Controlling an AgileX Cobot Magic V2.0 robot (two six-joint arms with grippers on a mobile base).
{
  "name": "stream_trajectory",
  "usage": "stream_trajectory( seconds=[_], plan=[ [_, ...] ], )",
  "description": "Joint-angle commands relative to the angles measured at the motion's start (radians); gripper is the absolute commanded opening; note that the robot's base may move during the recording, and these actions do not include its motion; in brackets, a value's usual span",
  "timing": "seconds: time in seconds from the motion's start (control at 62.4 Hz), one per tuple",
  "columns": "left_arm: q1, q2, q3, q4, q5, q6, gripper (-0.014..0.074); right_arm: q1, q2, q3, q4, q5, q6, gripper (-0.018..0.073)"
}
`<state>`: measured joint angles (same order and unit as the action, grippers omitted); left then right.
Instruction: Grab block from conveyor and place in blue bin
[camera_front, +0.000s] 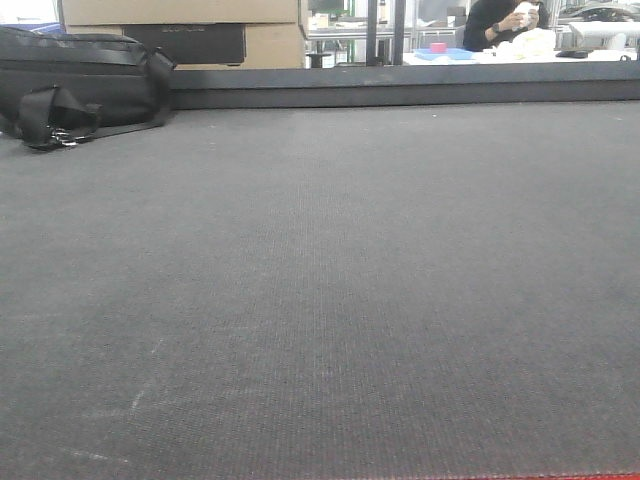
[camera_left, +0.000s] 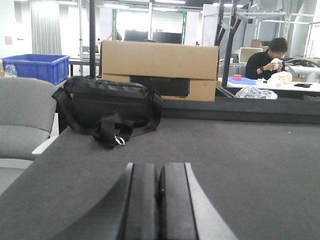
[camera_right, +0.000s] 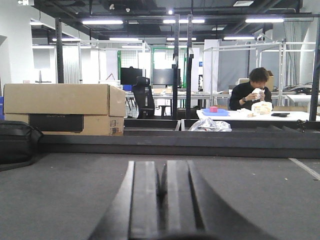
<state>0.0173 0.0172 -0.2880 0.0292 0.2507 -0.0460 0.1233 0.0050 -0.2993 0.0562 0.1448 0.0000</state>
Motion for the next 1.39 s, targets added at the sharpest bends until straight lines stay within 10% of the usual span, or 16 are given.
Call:
stream_trajectory(
  seconds=[0.0,0.497,1.234,1.379],
  plan=[
    [0.0,0.054,-0.15,0.005,0.157,-0.005,-0.0111,0.0,0.044,-0.117,-0.004,0.165,0.0,-0.0162],
    [0.0,0.744,-0.723,0.064,0.747,-0.003,-0.0111,0.0,0.735,-0.694,-0.003,0.801,-0.006,-0.0162],
    [0.0,1.114,-0.745,0.062,0.702,-0.066,-0.0111,0.0,1.286,-0.771,-0.032,0.929,-0.006,-0.016],
    [0.0,1.116,-0.745,0.062,0.696,-0.066,-0.0111,0.0,1.357,-0.771,-0.032,0.929,-0.006,-0.0024]
  ],
)
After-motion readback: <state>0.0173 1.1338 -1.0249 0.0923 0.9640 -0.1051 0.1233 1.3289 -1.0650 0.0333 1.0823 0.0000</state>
